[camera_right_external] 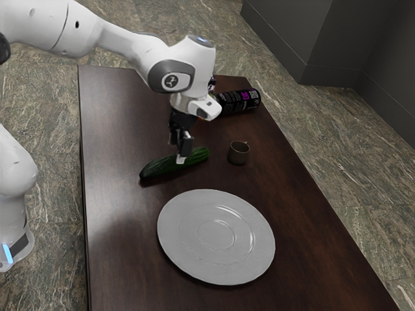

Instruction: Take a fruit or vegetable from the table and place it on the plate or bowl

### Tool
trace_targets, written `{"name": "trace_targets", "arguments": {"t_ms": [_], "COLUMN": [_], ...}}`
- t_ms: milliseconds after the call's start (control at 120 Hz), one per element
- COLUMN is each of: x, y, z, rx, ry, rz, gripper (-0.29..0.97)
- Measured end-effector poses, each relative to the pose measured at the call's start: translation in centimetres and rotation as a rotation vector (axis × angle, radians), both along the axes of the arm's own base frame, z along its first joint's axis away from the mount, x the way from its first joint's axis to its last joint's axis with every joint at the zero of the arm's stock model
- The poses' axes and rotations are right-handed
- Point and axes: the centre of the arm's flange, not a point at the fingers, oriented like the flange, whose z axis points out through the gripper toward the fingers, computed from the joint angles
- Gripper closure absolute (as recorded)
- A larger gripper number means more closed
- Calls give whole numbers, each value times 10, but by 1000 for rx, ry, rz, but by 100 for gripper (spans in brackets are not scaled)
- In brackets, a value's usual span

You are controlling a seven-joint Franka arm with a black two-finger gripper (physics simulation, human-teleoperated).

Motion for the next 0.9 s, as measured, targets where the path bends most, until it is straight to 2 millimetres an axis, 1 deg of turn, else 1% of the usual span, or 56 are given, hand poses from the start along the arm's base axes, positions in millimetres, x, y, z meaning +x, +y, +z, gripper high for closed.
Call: {"name": "trace_targets", "arguments": {"t_ms": [83,192,350,450,542,683,900], "x": [4,10,15,19,33,47,49], "y": [3,8,11,16,27,34,47], "z": [-4,-16,-21,-28,-33,-42,-48], "rx": [-3,-18,-22,-21,-29,-39,-38], "ry": [-4,11,11,10,9,16,24], "rz": [12,27,41,50,59,58,79], "gripper": [2,2,2,2,2,2,2]}}
